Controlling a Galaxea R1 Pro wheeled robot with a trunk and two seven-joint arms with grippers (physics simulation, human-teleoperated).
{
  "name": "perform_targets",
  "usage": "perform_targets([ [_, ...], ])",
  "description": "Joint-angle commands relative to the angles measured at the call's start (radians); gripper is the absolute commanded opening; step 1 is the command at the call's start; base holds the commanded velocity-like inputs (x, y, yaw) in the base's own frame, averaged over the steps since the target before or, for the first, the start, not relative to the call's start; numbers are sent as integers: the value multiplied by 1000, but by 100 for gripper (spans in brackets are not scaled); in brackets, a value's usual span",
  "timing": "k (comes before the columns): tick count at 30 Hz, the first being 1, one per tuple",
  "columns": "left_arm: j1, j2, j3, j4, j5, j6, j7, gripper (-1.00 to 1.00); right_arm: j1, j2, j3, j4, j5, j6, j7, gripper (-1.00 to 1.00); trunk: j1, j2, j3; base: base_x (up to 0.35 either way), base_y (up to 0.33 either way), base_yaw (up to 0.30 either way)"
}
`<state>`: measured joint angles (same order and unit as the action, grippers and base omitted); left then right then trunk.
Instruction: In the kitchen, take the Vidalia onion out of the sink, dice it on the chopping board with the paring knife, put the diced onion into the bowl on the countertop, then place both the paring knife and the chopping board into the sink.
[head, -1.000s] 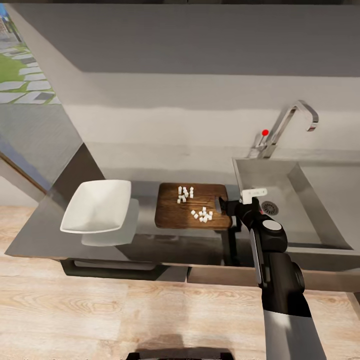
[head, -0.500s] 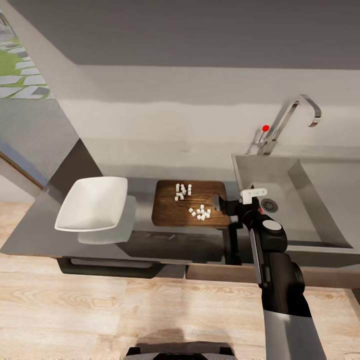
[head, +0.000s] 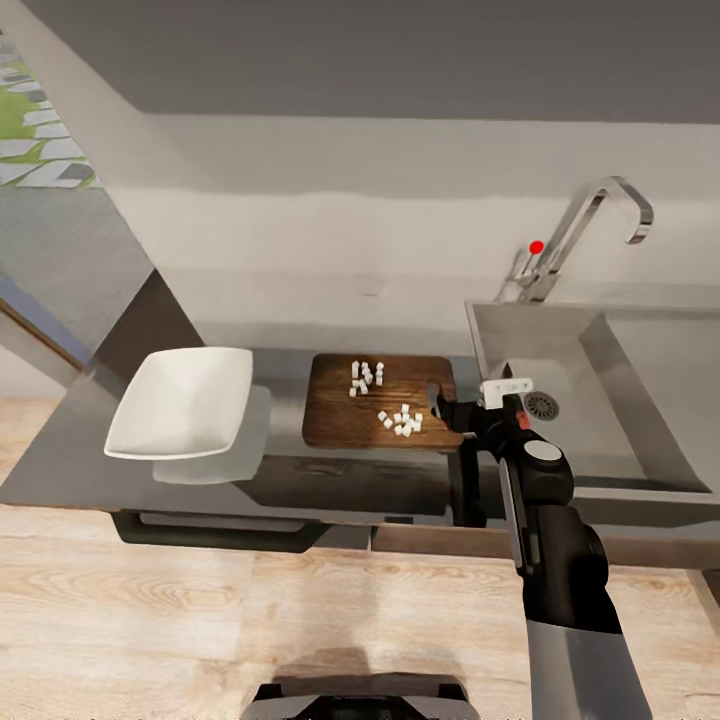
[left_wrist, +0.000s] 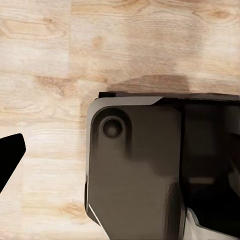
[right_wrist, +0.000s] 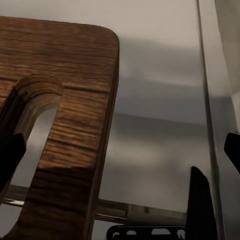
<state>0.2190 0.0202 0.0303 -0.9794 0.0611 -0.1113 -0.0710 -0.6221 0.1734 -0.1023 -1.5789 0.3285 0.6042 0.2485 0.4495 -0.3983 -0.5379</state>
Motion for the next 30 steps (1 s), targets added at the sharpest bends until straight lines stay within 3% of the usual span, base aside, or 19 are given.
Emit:
perform_targets([
  [1, 0, 0, 2, 0, 6, -1, -7, 100, -1, 1, -2, 0, 10, 4, 10, 100, 1, -2, -3, 0, 0, 0],
  [14, 0, 0, 2, 7, 6, -1, -7, 100, -1, 1, -2, 10, 9, 17, 12, 100, 1, -2, -23, 0, 0, 0],
  [19, 0, 0, 2, 5, 6, -1, -7, 100, -1, 1, -2, 22, 9, 59, 18, 100, 1, -2, -24, 0, 0, 0],
  [28, 0, 0, 2, 7, 6, -1, -7, 100, -1, 1, -2, 23, 9, 62, 14, 100, 1, -2, -24, 0, 0, 0],
  [29, 0, 0, 2, 6, 6, -1, -7, 100, -1, 1, -2, 23, 9, 62, 14, -100, 1, -2, -24, 0, 0, 0],
  [30, 0, 0, 2, 6, 6, -1, -7, 100, -1, 1, -2, 23, 9, 62, 14, -100, 1, -2, -24, 0, 0, 0],
])
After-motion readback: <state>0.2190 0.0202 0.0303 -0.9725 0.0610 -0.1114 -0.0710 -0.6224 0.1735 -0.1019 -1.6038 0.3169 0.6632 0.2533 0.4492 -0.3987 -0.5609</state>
